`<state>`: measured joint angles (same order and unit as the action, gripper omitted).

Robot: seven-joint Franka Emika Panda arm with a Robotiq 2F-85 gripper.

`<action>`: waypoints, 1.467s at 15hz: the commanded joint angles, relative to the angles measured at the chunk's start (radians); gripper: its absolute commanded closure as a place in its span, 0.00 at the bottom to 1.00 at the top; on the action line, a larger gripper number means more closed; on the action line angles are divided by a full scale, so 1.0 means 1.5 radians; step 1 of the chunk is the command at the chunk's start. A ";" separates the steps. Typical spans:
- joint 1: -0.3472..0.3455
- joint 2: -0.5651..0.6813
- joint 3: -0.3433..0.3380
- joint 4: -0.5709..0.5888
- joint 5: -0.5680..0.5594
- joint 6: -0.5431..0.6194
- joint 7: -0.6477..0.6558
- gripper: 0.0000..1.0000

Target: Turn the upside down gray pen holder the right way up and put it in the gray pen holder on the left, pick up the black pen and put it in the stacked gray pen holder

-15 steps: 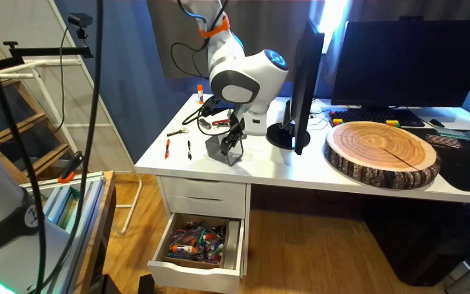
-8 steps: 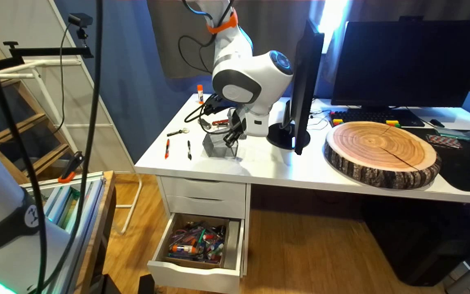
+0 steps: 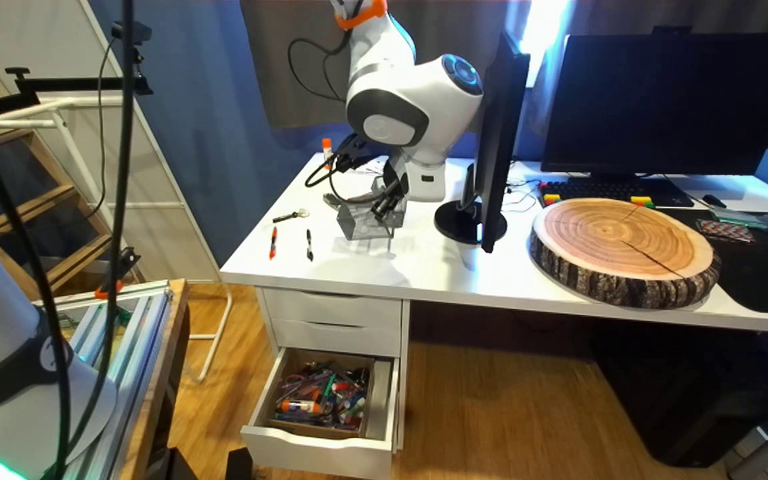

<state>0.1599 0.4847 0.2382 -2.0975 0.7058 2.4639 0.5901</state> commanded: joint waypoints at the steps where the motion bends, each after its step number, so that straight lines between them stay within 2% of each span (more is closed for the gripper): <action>1: 0.047 -0.099 -0.022 -0.044 -0.031 0.019 0.010 0.98; 7: 0.123 -0.181 -0.019 -0.064 -0.184 0.125 0.075 0.98; 14: 0.184 -0.171 -0.037 -0.076 -0.359 0.283 0.189 0.98; 18: 0.246 -0.154 -0.098 -0.077 -0.455 0.359 0.289 0.98; 22: 0.304 -0.132 -0.151 -0.066 -0.503 0.354 0.347 0.98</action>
<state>0.5518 0.2678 0.0694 -2.2058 0.0155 2.9854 1.0338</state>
